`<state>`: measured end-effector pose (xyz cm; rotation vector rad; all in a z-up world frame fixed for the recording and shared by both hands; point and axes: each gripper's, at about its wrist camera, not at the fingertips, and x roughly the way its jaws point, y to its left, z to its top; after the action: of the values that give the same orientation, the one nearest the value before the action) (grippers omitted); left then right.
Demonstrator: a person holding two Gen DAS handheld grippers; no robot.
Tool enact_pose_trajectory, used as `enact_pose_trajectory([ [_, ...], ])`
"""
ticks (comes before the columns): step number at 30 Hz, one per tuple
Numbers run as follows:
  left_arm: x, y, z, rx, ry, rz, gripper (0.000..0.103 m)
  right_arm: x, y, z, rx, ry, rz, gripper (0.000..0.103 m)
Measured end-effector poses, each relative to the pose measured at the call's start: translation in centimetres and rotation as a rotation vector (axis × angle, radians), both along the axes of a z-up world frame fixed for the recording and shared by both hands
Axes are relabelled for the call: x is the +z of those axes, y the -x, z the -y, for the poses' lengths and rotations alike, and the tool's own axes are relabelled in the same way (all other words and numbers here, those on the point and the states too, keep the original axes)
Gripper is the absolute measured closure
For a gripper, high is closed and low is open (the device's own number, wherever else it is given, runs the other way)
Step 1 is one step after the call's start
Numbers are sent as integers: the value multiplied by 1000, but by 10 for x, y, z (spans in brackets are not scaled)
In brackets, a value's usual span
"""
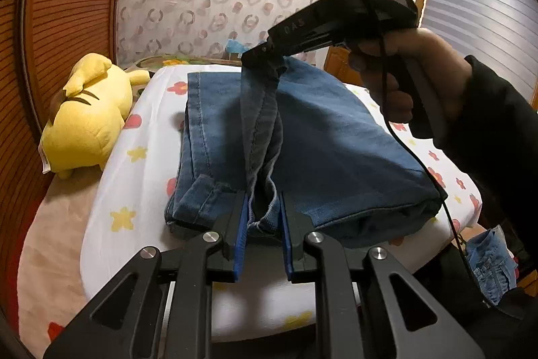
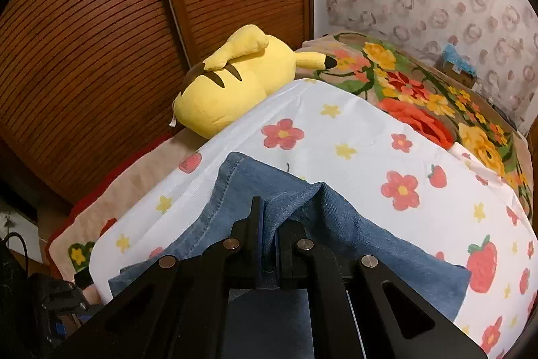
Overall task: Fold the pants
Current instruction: 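Open both grippers to release the folded jeans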
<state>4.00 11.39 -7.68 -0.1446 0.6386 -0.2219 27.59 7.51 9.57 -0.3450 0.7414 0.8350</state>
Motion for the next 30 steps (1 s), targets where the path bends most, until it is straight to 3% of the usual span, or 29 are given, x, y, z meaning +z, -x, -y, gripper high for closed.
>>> enact_pose_trajectory([
  [3, -2, 0, -1, 3, 8, -7, 84, 1, 1, -3, 10, 10, -3, 88],
  [5, -4, -1, 0, 4, 7, -14, 84, 4, 4, -1, 19, 19, -6, 72],
  [8, -6, -2, 0, 4, 3, -23, 84, 11, 9, 3, 23, 12, 7, 61],
  [11, -8, -4, -1, 8, 5, -34, 84, 21, 10, 13, 29, -38, -7, 60],
  [17, -6, -3, -3, 23, 9, -35, 81, 38, 26, 42, 20, -58, 54, 60],
  [25, 4, 0, -7, 52, 3, -14, 74, 59, 66, 129, -75, -85, 164, 60],
  [30, 15, 3, -8, 69, -1, 14, 56, 63, 100, 183, -132, -95, 205, 60],
])
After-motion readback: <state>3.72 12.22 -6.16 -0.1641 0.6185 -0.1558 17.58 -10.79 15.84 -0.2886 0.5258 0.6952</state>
